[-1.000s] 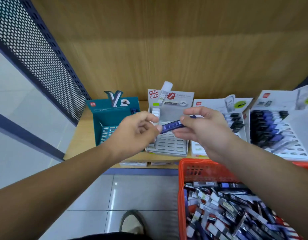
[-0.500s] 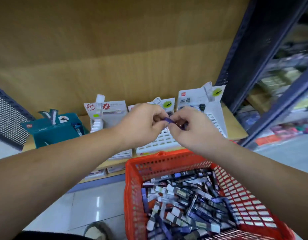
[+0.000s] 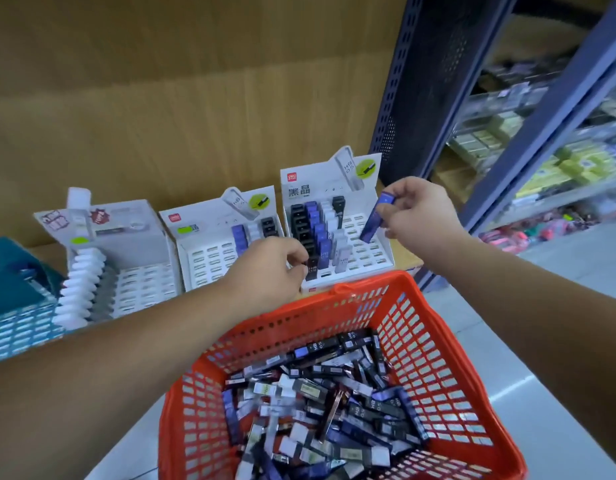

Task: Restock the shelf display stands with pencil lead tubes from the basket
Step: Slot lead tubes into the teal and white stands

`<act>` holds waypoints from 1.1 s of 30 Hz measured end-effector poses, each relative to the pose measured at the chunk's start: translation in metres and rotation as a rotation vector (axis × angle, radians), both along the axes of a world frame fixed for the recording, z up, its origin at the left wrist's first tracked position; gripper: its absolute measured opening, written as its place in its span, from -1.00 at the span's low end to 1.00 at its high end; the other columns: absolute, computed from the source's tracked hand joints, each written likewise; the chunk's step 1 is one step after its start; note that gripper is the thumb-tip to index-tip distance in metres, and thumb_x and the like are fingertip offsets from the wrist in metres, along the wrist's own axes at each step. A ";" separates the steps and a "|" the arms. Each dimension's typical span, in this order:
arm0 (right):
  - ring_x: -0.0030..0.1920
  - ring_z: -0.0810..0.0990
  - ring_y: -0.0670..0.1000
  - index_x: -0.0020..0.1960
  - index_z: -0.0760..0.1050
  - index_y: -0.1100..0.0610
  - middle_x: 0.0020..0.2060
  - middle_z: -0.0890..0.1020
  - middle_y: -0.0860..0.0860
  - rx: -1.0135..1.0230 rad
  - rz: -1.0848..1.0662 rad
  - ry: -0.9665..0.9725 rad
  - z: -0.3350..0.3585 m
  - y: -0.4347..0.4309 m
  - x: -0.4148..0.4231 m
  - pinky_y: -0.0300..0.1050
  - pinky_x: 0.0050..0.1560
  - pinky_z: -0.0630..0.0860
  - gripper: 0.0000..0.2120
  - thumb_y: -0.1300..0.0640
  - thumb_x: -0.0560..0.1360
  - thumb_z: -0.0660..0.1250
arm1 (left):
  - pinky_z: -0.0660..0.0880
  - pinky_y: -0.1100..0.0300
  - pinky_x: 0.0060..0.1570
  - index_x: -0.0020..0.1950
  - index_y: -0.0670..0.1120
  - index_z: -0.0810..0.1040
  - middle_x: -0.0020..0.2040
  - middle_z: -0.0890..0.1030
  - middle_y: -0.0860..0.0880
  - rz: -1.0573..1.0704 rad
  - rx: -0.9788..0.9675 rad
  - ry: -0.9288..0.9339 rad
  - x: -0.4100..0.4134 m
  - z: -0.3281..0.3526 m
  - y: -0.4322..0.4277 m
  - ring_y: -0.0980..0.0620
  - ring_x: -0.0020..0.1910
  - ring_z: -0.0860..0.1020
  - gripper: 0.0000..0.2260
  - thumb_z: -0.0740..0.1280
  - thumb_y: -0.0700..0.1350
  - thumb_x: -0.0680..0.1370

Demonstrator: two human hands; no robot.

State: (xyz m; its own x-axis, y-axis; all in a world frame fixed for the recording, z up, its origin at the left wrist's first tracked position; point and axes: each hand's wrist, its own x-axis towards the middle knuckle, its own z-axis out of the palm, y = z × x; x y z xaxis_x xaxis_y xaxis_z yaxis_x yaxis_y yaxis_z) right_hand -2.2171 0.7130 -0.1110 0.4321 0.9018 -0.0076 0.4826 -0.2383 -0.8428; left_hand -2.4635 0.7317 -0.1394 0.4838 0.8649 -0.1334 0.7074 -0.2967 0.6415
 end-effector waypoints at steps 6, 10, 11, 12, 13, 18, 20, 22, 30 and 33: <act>-0.24 0.53 -0.02 -0.05 0.56 0.01 -0.22 0.63 0.12 0.047 0.030 -0.002 -0.047 0.049 0.011 -0.13 -0.16 0.55 -0.87 0.23 0.58 0.38 | 0.61 0.12 -0.02 -0.10 0.09 0.65 -0.07 0.67 0.18 -0.011 -0.016 0.021 0.019 -0.015 0.019 0.18 -0.09 0.62 -0.84 0.38 -0.13 0.62; -0.26 0.52 -0.08 -0.08 0.55 -0.07 -0.30 0.59 -0.14 0.052 0.141 -0.130 -0.063 0.070 0.014 -0.10 -0.12 0.53 -0.82 0.22 0.54 0.38 | 0.64 0.08 -0.08 -0.19 0.03 0.67 -0.22 0.69 0.10 0.017 -0.057 -0.034 0.024 -0.019 0.028 0.18 -0.20 0.64 -0.82 0.39 -0.18 0.58; -0.28 0.51 -0.08 -0.10 0.54 -0.09 -0.33 0.58 -0.16 0.046 0.157 -0.153 -0.065 0.073 0.015 -0.06 -0.11 0.55 -0.82 0.20 0.53 0.38 | 0.64 0.06 -0.09 -0.20 0.01 0.68 -0.23 0.70 0.08 0.012 -0.069 -0.046 0.024 -0.020 0.030 0.17 -0.21 0.65 -0.82 0.40 -0.19 0.57; -0.28 0.52 -0.07 -0.09 0.52 -0.12 -0.35 0.57 -0.17 0.042 0.167 -0.173 -0.065 0.074 0.016 -0.01 -0.10 0.58 -0.83 0.17 0.52 0.37 | 0.64 0.04 -0.09 -0.21 0.01 0.68 -0.24 0.70 0.08 0.007 -0.076 -0.053 0.024 -0.020 0.031 0.17 -0.22 0.65 -0.82 0.40 -0.20 0.56; -0.27 0.54 -0.04 -0.07 0.49 -0.13 -0.33 0.57 -0.16 0.044 0.168 -0.189 -0.065 0.074 0.016 0.03 -0.10 0.60 -0.83 0.15 0.52 0.34 | 0.64 0.03 -0.09 -0.23 0.01 0.68 -0.24 0.69 0.09 0.003 -0.080 -0.057 0.024 -0.020 0.033 0.16 -0.22 0.65 -0.81 0.40 -0.20 0.55; -0.20 0.54 0.02 0.06 0.41 -0.01 -0.18 0.59 0.01 0.001 0.180 -0.174 -0.051 0.063 0.029 0.01 -0.13 0.50 -0.84 0.24 0.57 0.24 | 0.64 -0.01 -0.15 -0.27 0.00 0.65 -0.27 0.68 0.08 -0.003 -0.090 -0.046 0.023 -0.022 0.038 0.11 -0.26 0.64 -0.80 0.40 -0.20 0.53; -0.23 0.52 0.01 0.01 0.42 0.00 -0.19 0.61 0.09 -0.052 0.246 -0.151 -0.047 0.052 0.030 -0.02 -0.17 0.49 -0.85 0.25 0.59 0.25 | 0.64 -0.02 -0.15 -0.28 0.00 0.64 -0.27 0.67 0.08 -0.019 -0.077 -0.039 0.023 -0.021 0.038 0.12 -0.25 0.63 -0.80 0.39 -0.20 0.53; -0.28 0.53 0.05 -0.03 0.44 0.01 -0.22 0.59 0.18 -0.087 0.278 -0.124 -0.045 0.036 0.025 0.09 -0.22 0.53 -0.83 0.28 0.58 0.27 | 0.64 0.01 -0.13 -0.26 0.01 0.65 -0.26 0.68 0.08 -0.025 -0.056 -0.034 0.024 -0.021 0.035 0.14 -0.25 0.63 -0.81 0.39 -0.18 0.54; -0.18 0.65 0.33 -0.06 0.52 0.07 -0.21 0.62 0.24 -0.008 0.456 0.021 -0.036 -0.009 -0.025 0.27 -0.10 0.64 -0.80 0.37 0.54 0.36 | 0.53 0.24 -0.13 -0.11 -0.03 0.71 -0.18 0.66 0.16 -0.036 -0.029 0.021 0.008 -0.030 0.024 0.23 -0.18 0.60 -0.87 0.39 -0.22 0.54; -0.16 0.69 0.26 -0.02 0.54 0.00 -0.17 0.63 0.22 -0.048 0.487 -0.038 -0.050 -0.009 -0.032 0.25 -0.04 0.64 -0.79 0.32 0.55 0.37 | 0.46 0.32 -0.19 -0.08 -0.04 0.71 -0.18 0.63 0.20 -0.022 -0.031 0.065 0.002 -0.032 0.024 0.26 -0.17 0.58 -0.88 0.39 -0.21 0.55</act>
State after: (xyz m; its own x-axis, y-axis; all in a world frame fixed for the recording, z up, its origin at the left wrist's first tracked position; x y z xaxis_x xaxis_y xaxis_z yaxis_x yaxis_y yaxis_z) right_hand -2.2494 0.7044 -0.1615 -0.0389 0.9982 -0.0460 0.5778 -0.0151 -0.8161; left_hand -2.4620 0.7557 -0.1718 0.4918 0.8494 -0.1916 0.7416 -0.2933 0.6034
